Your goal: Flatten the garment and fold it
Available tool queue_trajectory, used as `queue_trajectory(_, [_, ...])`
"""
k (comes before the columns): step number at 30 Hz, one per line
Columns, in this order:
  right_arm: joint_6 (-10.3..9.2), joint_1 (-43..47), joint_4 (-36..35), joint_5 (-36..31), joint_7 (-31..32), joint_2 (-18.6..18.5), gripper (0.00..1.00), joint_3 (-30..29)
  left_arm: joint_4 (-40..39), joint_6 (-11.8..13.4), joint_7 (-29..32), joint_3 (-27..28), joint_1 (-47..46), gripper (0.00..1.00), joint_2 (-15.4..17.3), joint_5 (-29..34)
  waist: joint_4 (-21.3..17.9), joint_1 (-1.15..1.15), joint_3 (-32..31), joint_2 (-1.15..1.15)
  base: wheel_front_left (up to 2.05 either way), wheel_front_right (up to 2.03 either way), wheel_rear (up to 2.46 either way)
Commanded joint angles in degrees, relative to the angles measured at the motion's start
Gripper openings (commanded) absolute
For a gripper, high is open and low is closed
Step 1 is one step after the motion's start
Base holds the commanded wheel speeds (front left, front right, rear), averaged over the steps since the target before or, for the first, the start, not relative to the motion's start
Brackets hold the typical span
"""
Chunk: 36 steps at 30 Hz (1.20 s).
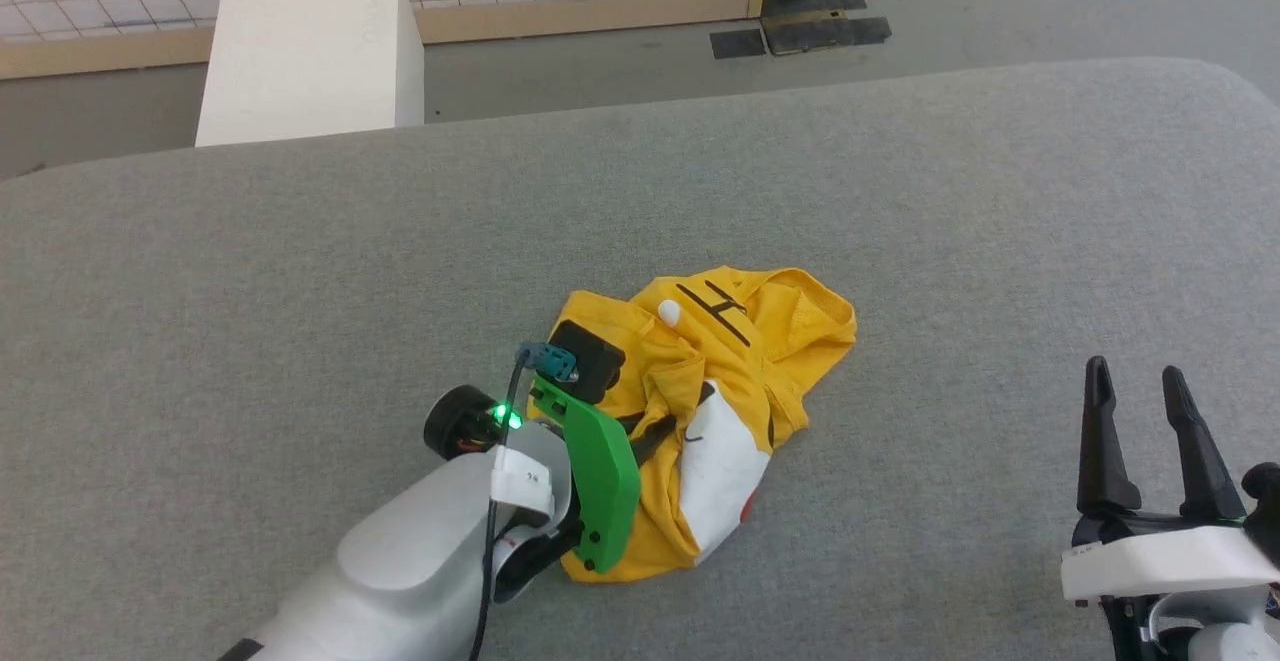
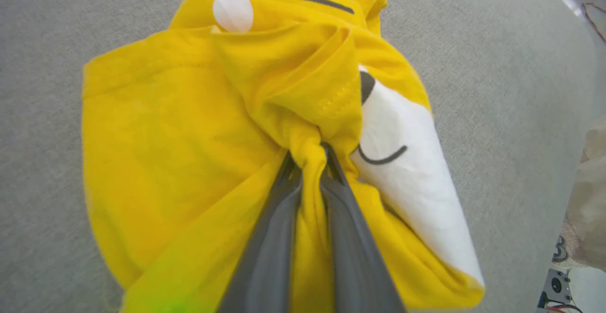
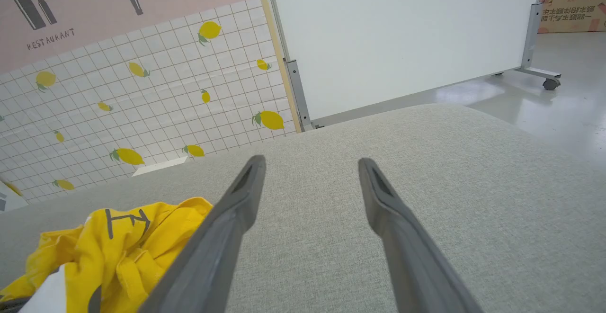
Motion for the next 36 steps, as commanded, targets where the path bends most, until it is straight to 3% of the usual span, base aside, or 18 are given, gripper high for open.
queue_trajectory(1, [-0.09, -0.9, 0.0, 0.6, -0.3, 0.0, 1.00, 0.2, 1.7, 0.1, -0.9, 0.2, 0.1, 0.00, -0.9, 0.5, -0.3, 0.00, 0.4, 0.00, 0.00, 0.00, 0.00])
queue_trajectory(2, [-0.09, -1.0, 0.1, 0.6, -0.3, 0.0, 1.00, 0.3, 2.9, 0.2, -1.6, 0.5, 0.0, 0.13, -1.4, 0.4, -0.4, 0.00, 0.5, 0.00, 0.00, 0.00, 0.00])
queue_trajectory(3, [-0.09, -1.1, 0.1, 0.7, -0.3, 0.0, 1.00, 0.3, 4.0, 0.2, -2.7, 0.8, -0.4, 0.74, -1.9, 0.5, -0.4, 0.00, 0.5, 0.00, 0.00, 0.00, 0.00])
queue_trajectory(4, [-0.09, -1.1, 0.0, 0.6, -0.3, 0.0, 1.00, 0.1, 5.0, 0.2, -3.7, 1.1, -1.0, 1.00, -2.2, 0.7, -0.2, 0.00, 0.6, 0.00, 0.00, 0.00, 0.00])
queue_trajectory(10, [-0.09, -0.5, 0.0, 0.2, -0.3, 0.0, 1.00, -1.6, 5.1, 0.1, -9.2, 3.9, -4.2, 1.00, -2.3, 0.4, 1.2, 0.00, -0.1, 0.00, 0.00, 0.00, 0.00])
queue_trajectory(15, [-0.09, 0.1, 0.0, 0.0, -0.3, 0.0, 1.00, -2.2, -2.0, 1.0, -15.7, 7.4, -4.3, 1.00, 0.4, 0.3, 2.9, 0.00, -1.0, 0.00, 0.00, 0.00, 0.00])
queue_trajectory(21, [-0.09, 0.4, -0.1, 0.4, -0.3, 0.0, 1.00, -2.2, -13.7, 9.1, -22.8, 13.8, 2.2, 1.00, 6.6, 3.7, 4.4, 0.00, -1.5, 0.00, 0.00, 0.00, 0.00])
queue_trajectory(24, [-0.09, 0.7, -0.5, 0.2, -0.3, 0.0, 1.00, -1.5, -21.2, 14.1, -23.4, 20.9, 8.7, 1.00, 8.7, 6.7, 5.1, 0.00, -1.5, 0.00, 0.00, 0.00, 0.00])
queue_trajectory(28, [-0.09, 1.3, -0.9, -0.4, -0.3, 0.0, 1.00, -1.3, -31.1, 18.4, -23.4, 33.1, 20.4, 1.00, 8.7, 15.2, 5.9, 0.00, -1.6, 0.00, 0.00, 0.00, 0.00])
queue_trajectory(30, [-0.09, 1.6, -0.9, -0.7, -0.3, 0.0, 1.00, -1.2, -34.2, 19.5, -23.4, 37.9, 26.5, 1.00, 8.0, 19.6, 6.2, 0.00, -1.8, 0.00, 0.00, 0.00, 0.00])
queue_trajectory(33, [-0.09, 2.2, -0.6, -1.0, -0.3, 0.0, 1.00, -1.0, -36.8, 19.5, -23.4, 43.4, 34.3, 1.00, 6.1, 24.9, 6.6, 0.00, -2.2, 0.00, 0.00, 0.00, 0.00])
queue_trajectory(36, [-0.09, 3.1, 0.1, -0.6, -0.3, 0.0, 1.00, -0.7, -37.2, 17.9, -23.4, 48.3, 40.8, 1.00, 2.4, 27.4, 7.1, 0.00, -2.8, 0.00, 0.00, 0.00, 0.00])
